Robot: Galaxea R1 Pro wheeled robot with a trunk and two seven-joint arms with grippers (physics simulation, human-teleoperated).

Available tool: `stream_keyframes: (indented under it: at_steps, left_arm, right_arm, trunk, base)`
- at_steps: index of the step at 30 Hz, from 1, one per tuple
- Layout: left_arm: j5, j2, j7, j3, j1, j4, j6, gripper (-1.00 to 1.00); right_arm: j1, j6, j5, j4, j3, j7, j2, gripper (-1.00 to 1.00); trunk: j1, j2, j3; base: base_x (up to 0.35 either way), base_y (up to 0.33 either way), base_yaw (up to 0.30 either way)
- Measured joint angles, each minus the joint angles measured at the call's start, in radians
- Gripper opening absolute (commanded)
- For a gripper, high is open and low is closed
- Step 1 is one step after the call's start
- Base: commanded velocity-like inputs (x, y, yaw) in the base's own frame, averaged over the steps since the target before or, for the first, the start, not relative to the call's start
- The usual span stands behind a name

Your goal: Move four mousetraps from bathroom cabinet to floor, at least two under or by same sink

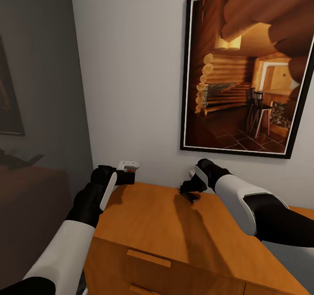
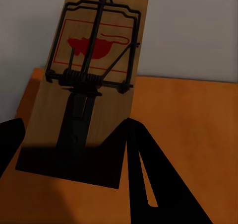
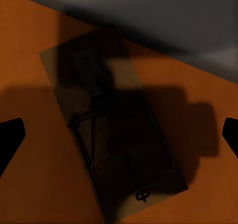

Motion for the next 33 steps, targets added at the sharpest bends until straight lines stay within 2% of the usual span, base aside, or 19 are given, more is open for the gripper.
stream_keyframes:
  at_steps: [14, 21, 32, 33]
  left_arm:
    - [0.001, 0.001, 0.000, 0.000, 0.000, 0.000, 0.000, -1.00]
    - [0.001, 0.001, 0.000, 0.000, 0.000, 0.002, 0.000, -1.00]
    - [0.000, 0.001, 0.000, 0.000, 0.000, 0.002, 0.000, -1.00]
    - [0.000, 0.001, 0.000, 0.000, 0.000, 0.002, 0.000, -1.00]
  right_arm:
    - [0.000, 0.002, 0.000, 0.000, -0.001, 0.000, 0.001, 1.00]
    - [0.000, 0.002, 0.000, 0.000, -0.001, 0.000, 0.001, 1.00]
    - [0.000, 0.003, 0.000, 0.000, 0.000, 0.000, 0.000, 1.00]
    - [0.000, 0.003, 0.000, 0.000, 0.000, 0.000, 0.000, -1.00]
  trunk:
    - [0.000, 0.000, 0.000]
    - [0.027, -0.049, -0.022]
    - [0.027, -0.049, -0.022]
    - [0.027, -0.049, -0.022]
  base:
    - [0.000, 0.000, 0.000]
    - [0.000, 0.000, 0.000]
    - [0.000, 0.000, 0.000]
    - [0.000, 0.000, 0.000]
